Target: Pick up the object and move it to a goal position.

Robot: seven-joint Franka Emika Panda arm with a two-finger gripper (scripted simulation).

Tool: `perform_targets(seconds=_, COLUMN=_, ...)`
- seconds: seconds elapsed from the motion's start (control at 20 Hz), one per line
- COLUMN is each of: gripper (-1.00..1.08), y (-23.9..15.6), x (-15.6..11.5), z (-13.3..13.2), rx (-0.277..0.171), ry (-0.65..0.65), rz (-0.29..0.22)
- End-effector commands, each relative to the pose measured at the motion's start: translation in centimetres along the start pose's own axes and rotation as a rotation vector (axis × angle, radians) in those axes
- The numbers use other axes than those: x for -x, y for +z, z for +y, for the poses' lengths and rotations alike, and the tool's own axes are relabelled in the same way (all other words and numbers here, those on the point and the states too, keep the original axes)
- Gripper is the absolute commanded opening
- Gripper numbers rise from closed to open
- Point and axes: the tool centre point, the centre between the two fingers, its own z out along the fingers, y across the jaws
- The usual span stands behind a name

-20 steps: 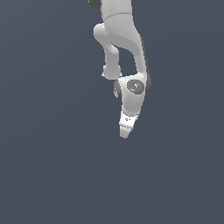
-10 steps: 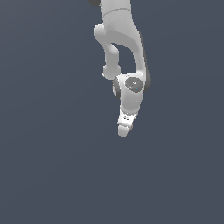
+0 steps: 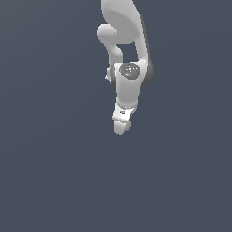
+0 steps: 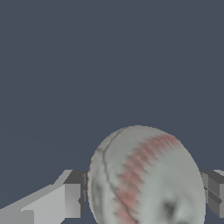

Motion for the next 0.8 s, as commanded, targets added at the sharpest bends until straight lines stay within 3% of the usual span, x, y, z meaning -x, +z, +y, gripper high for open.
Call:
perform_targets(seconds=0.0, gripper=-1.00, y=-2.5, x=1.4, z=0.5, rx=0.002, ry=0.000, rz=0.001)
perform_targets(seconds=0.75, gripper=-1.00, y=-18.6, x=10.6, z=3.4, rx=0.001, ry=-0.002, rz=0.005)
